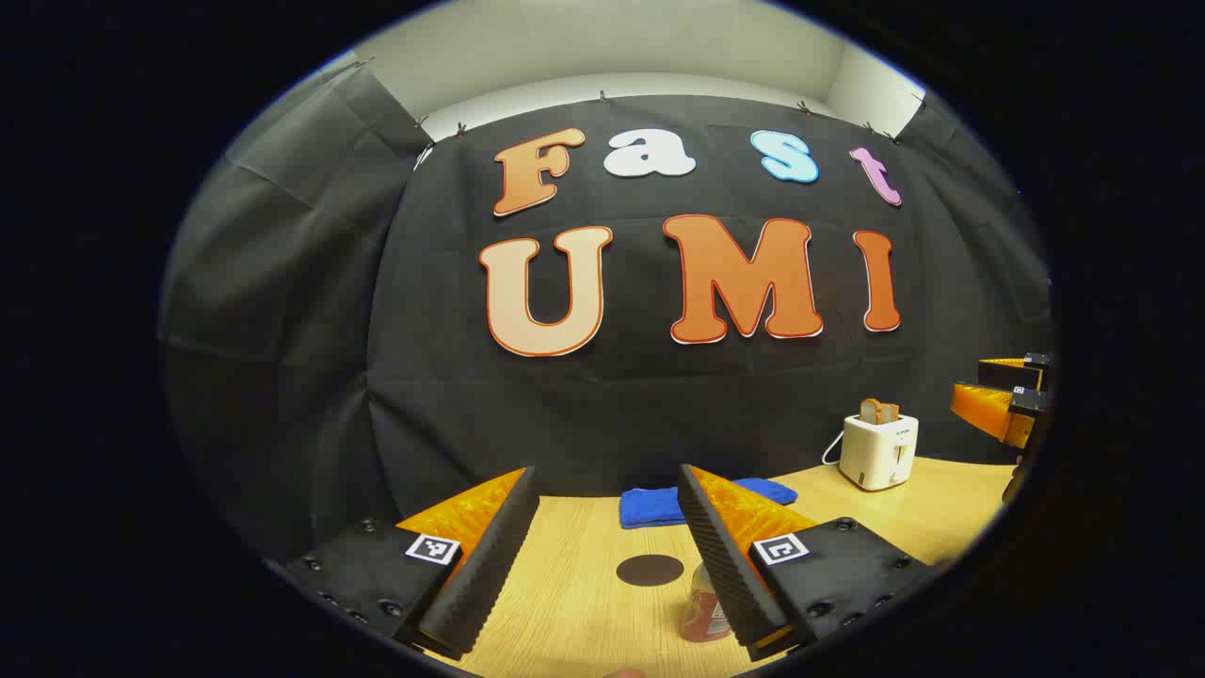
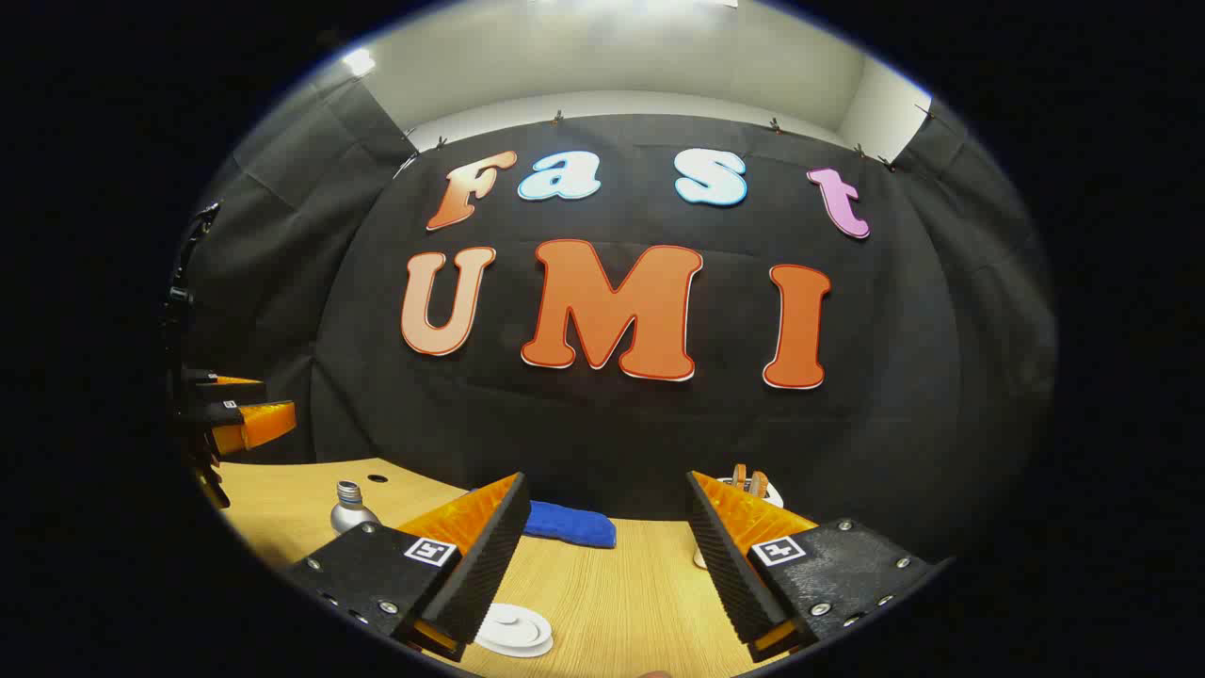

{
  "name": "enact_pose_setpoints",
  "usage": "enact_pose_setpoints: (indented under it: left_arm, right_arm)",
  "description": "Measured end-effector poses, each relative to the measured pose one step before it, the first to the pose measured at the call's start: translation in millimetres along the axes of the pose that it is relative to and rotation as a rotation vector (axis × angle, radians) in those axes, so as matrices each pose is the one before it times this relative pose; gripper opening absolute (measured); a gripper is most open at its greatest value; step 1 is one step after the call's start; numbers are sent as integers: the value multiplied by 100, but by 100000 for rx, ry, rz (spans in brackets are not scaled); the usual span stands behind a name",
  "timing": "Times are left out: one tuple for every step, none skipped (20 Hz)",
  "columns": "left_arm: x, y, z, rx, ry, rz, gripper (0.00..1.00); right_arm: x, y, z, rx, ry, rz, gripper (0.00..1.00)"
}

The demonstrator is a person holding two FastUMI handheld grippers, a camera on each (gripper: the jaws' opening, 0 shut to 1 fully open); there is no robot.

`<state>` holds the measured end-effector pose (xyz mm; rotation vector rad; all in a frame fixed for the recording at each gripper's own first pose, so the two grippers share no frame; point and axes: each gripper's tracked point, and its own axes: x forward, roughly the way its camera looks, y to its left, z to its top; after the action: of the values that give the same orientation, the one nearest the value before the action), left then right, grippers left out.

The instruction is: Open the teacup lid with one hand, grasp the water bottle and pour water into the teacup with the other hand; after pouring, place the water bottle on the coaster and then close the teacup lid.

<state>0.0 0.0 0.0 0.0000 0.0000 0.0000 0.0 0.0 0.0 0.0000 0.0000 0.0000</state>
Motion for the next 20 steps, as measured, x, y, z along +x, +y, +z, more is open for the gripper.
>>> enact_pose_setpoints:
  left_arm:
    - [-14,-91,2,21,-24,23,98]
    - [-81,-57,-44,-108,-49,-18,98]
    - [7,-111,124,18,-43,-299,98]
    - [-26,-33,-41,-64,-62,-28,100]
    - [28,-41,133,-16,-334,-206,97]
    - [-43,-23,-68,63,-234,51,94]
    - [-58,30,98,208,-112,76,100]
    - [33,-10,-20,144,-66,42,100]
    - [-47,-63,-10,164,-30,-20,100]
    - [-16,-18,-5,96,-127,-92,100]
    - [10,15,-24,-7,-123,40,99]
    - [6,-80,65,8,-135,-119,98]
    - [-16,20,34,206,13,136,95]
    - [-32,125,-127,407,1,362,98]
    - [-37,5,-37,77,108,146,98]
    - [34,-203,-67,-251,39,-376,95]
    - [-59,-143,72,-437,28,-482,95]
    - [-32,-51,-111,-172,-47,-293,100]
    - [-61,-55,-85,185,1,-3,100]
    - [-110,-51,-120,383,-42,-2,100]
  right_arm:
    - [14,194,48,155,5,367,98]
    - [16,61,-30,299,59,401,98]
    - [22,29,17,262,8,443,98]
    - [-17,-82,-141,65,125,66,98]
    - [10,1,-22,-52,139,154,98]
    - [15,38,19,67,160,-110,98]
    - [66,49,-27,210,75,307,98]
    - [-60,61,-38,264,62,141,98]
    - [21,29,-88,247,212,141,98]
    - [27,30,-10,91,12,232,98]
    - [48,14,76,-73,139,-141,98]
    - [38,66,-54,-68,-56,238,98]
    - [16,8,29,100,-94,88,98]
    - [-39,62,76,330,-28,381,98]
    - [7,107,46,417,95,203,98]
    - [89,22,-183,232,271,131,98]
    - [-23,107,-47,74,188,277,98]
    - [13,-26,-188,29,457,-44,98]
    - [49,143,-204,150,421,324,98]
    - [-17,164,-207,252,527,336,98]
